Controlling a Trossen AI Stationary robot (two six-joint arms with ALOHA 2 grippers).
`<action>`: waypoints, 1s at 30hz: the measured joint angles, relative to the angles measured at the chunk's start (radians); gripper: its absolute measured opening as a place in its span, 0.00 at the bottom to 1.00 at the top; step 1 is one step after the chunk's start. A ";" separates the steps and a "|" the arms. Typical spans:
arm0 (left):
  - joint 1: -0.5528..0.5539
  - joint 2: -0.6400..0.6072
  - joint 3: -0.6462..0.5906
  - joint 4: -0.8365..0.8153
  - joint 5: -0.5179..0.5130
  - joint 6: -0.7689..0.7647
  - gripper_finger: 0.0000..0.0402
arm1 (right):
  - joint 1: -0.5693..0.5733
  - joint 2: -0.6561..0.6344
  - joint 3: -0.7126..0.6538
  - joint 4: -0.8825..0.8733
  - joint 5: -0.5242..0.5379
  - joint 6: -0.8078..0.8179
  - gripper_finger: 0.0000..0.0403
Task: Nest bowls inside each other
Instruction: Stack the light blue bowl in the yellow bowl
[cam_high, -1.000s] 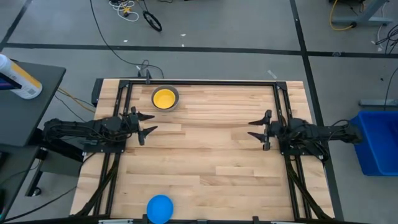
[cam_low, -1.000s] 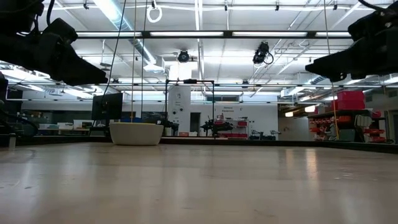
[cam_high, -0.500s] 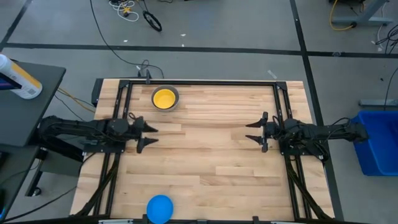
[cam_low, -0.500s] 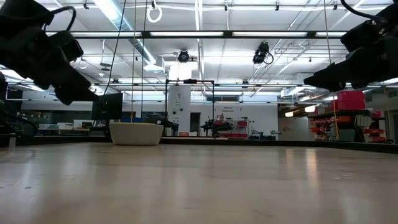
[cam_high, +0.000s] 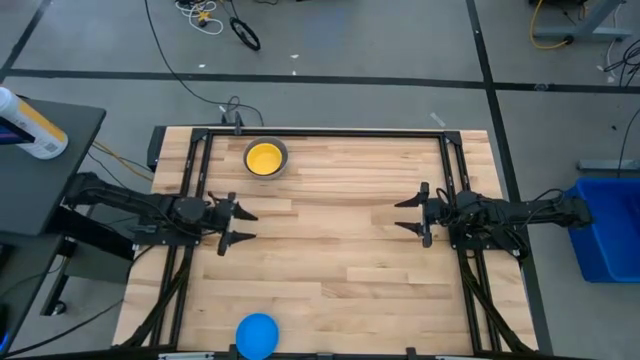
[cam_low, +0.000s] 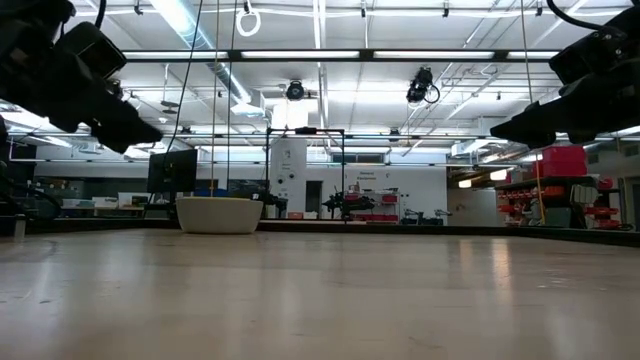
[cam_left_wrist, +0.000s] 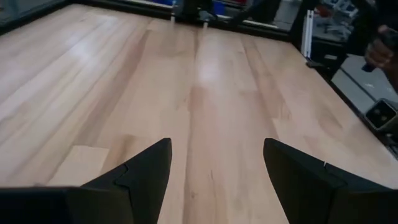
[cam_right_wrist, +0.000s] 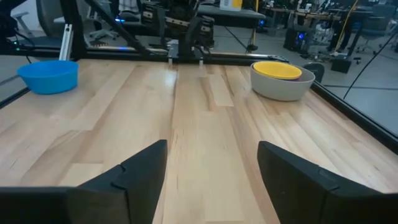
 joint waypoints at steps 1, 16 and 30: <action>0.000 0.000 0.000 0.003 -0.004 0.007 0.65 | 0.000 0.000 0.000 0.000 0.000 0.000 0.65; 0.001 0.000 0.003 0.007 -0.084 0.002 0.65 | 0.000 0.000 0.000 -0.001 -0.002 0.018 0.62; -0.007 0.000 0.022 -0.154 0.115 -0.203 0.65 | 0.001 0.024 0.000 -0.013 -0.082 0.015 0.55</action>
